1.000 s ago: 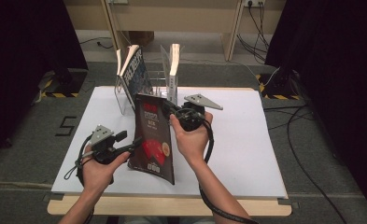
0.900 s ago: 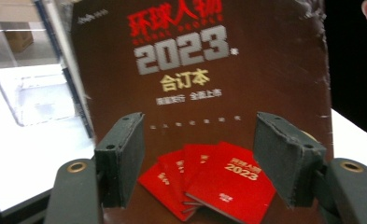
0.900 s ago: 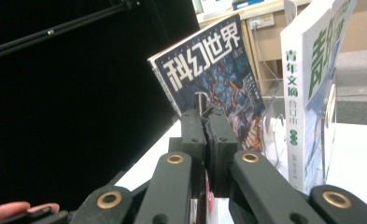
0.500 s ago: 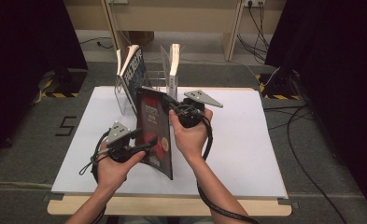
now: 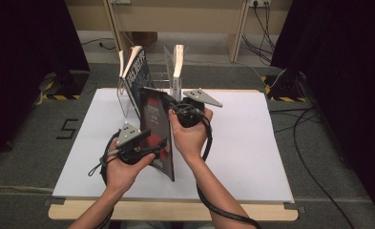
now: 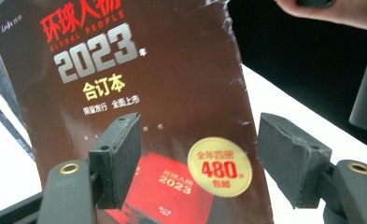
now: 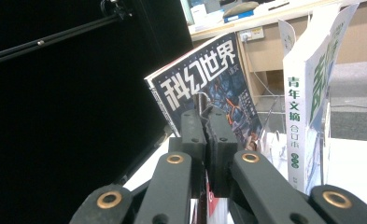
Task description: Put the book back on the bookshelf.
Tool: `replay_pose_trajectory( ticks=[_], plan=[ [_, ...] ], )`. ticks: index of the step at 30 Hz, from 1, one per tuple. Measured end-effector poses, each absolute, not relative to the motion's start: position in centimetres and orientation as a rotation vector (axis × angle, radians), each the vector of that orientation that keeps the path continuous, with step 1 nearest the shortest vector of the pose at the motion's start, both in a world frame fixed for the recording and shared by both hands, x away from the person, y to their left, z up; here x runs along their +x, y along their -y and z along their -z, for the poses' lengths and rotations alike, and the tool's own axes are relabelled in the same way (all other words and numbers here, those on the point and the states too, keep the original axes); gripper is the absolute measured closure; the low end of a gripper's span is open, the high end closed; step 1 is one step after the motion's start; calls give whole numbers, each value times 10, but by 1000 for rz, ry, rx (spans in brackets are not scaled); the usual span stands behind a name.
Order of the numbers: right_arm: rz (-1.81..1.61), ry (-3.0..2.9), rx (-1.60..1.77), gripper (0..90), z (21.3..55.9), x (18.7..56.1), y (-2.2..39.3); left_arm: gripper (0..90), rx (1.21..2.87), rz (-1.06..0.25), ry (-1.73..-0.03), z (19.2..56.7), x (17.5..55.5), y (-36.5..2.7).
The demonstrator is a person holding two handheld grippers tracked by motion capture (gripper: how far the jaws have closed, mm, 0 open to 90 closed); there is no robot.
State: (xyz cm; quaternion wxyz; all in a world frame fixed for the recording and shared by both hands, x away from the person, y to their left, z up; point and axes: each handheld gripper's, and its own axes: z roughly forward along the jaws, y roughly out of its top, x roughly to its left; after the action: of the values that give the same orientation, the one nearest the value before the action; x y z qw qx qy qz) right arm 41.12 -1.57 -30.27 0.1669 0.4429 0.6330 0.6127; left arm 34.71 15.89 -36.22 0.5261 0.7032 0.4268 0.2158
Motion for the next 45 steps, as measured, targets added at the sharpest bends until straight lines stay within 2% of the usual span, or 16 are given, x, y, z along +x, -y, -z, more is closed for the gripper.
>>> replay_pose_trajectory(
  ticks=[8,15,23,34,45],
  plan=[
    [-1736,-1802,1271,882,305,412,15,287,1700,-518,-1008,360,351,-146],
    [-1732,-1803,1273,882,306,412,14,274,1712,-572,-1025,357,358,-135],
    [-1724,-1810,1272,881,307,412,14,301,1736,-611,-1045,358,365,-127],
    [-1742,-1829,1264,881,306,407,9,447,1747,-650,-1075,361,366,-124],
    [-1761,-1915,1235,876,310,404,3,674,1725,-543,-1132,365,355,-139]
  ],
)
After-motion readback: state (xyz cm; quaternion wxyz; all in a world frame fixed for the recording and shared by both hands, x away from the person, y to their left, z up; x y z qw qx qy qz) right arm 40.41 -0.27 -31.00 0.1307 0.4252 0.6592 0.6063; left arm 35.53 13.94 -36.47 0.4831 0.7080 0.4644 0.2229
